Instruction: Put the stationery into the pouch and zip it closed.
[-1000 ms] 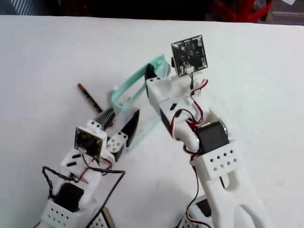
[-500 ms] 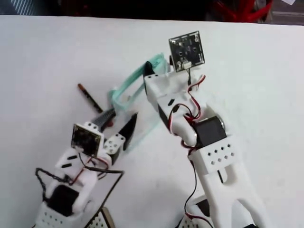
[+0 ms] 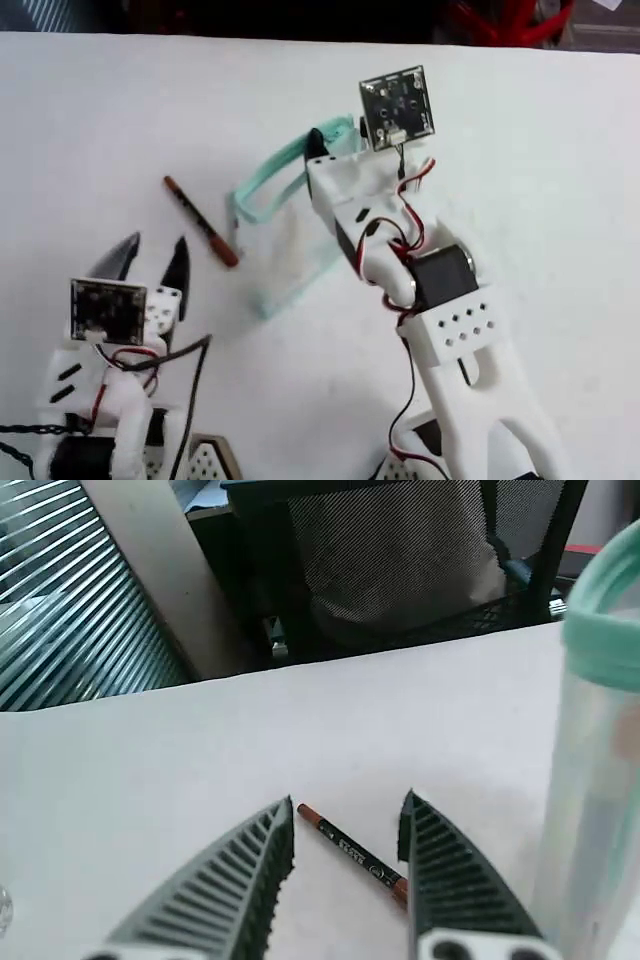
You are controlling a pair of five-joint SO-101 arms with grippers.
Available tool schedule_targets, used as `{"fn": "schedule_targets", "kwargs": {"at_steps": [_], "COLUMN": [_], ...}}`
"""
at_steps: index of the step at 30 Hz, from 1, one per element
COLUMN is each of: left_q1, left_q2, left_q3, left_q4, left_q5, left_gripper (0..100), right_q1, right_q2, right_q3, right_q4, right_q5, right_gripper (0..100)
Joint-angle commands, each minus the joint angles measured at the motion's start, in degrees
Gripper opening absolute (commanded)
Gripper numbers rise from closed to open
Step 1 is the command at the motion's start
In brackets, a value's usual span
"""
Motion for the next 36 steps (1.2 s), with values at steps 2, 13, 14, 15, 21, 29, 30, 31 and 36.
{"fn": "schedule_targets", "kwargs": {"at_steps": [2,13,14,15,21,29,30,31,36], "left_q1": [-2.51,-0.75,-0.22,0.48,3.30,7.08,7.16,7.08,6.81], "left_q2": [4.09,51.65,55.43,59.03,77.41,100.44,103.43,106.33,118.20], "left_q3": [-2.29,-25.14,-27.43,-29.45,-37.45,-49.14,-51.08,-53.10,-61.10], "left_q4": [-0.53,-2.02,-1.32,-0.79,-3.69,-5.98,-5.89,-5.89,-5.80], "left_q5": [-0.35,6.07,6.24,6.42,6.51,10.55,12.75,14.59,17.93], "left_gripper": [18,18,18,18,18,18,18,18,18], "right_q1": [0.31,0.66,0.66,0.66,0.75,0.75,0.75,0.75,0.75], "right_q2": [0.84,0.92,0.92,0.92,0.92,0.92,0.92,0.92,0.92], "right_q3": [3.08,4.31,4.92,5.71,9.85,10.29,10.29,10.29,10.29], "right_q4": [0.66,0.04,-0.75,-1.63,-7.08,-7.52,-7.52,-7.52,-7.43], "right_q5": [-0.26,-0.26,-0.26,-0.26,0.09,0.09,0.09,0.09,0.09], "right_gripper": [20.5,20.5,20.5,20.5,20.5,20.5,20.5,20.5,20.5]}}
